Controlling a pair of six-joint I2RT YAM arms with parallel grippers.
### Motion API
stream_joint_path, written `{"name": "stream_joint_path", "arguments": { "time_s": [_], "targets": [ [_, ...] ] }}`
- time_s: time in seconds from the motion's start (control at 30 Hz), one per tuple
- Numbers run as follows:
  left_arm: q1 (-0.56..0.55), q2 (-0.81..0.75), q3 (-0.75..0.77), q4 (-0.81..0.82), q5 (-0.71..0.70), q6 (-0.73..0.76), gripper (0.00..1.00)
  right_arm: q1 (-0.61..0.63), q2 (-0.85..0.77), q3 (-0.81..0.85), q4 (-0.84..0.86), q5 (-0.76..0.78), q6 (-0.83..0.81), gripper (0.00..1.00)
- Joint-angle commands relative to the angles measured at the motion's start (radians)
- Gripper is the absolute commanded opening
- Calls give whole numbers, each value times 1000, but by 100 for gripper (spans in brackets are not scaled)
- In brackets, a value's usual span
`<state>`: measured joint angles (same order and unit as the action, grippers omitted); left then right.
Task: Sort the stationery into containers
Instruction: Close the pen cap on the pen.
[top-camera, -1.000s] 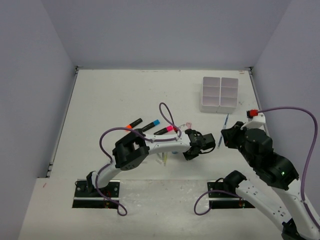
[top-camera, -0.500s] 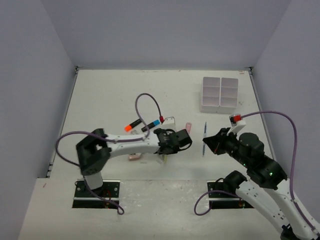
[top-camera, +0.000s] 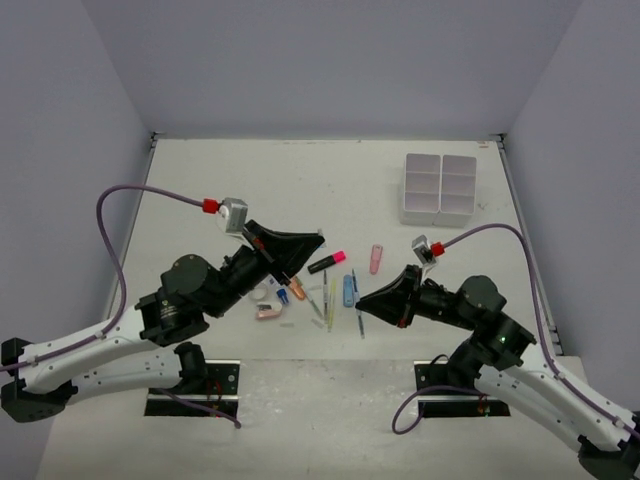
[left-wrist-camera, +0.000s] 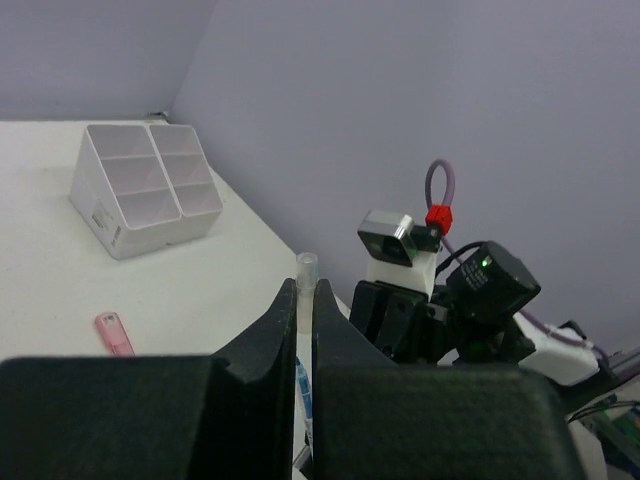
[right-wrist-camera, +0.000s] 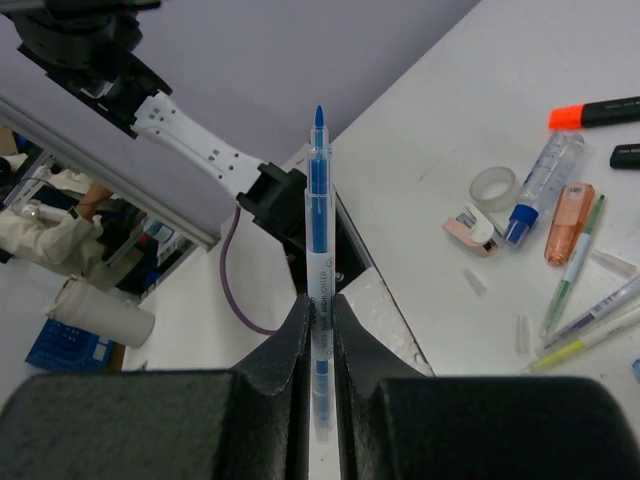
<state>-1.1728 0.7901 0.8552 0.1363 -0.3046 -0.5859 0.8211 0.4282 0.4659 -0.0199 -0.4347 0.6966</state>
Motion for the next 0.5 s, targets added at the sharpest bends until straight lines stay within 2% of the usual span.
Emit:
{"name": "stream_joint_path", "arguments": {
  "time_s": [0.0, 0.47],
  "targets": [
    [-2, 44, -25, 109, 104, 83, 0, 39, 21, 76, 76, 63, -20, 0],
    [-2, 129, -2, 167, 128, 62, 0, 41, 29, 143, -28, 99, -67, 0]
  ]
}}
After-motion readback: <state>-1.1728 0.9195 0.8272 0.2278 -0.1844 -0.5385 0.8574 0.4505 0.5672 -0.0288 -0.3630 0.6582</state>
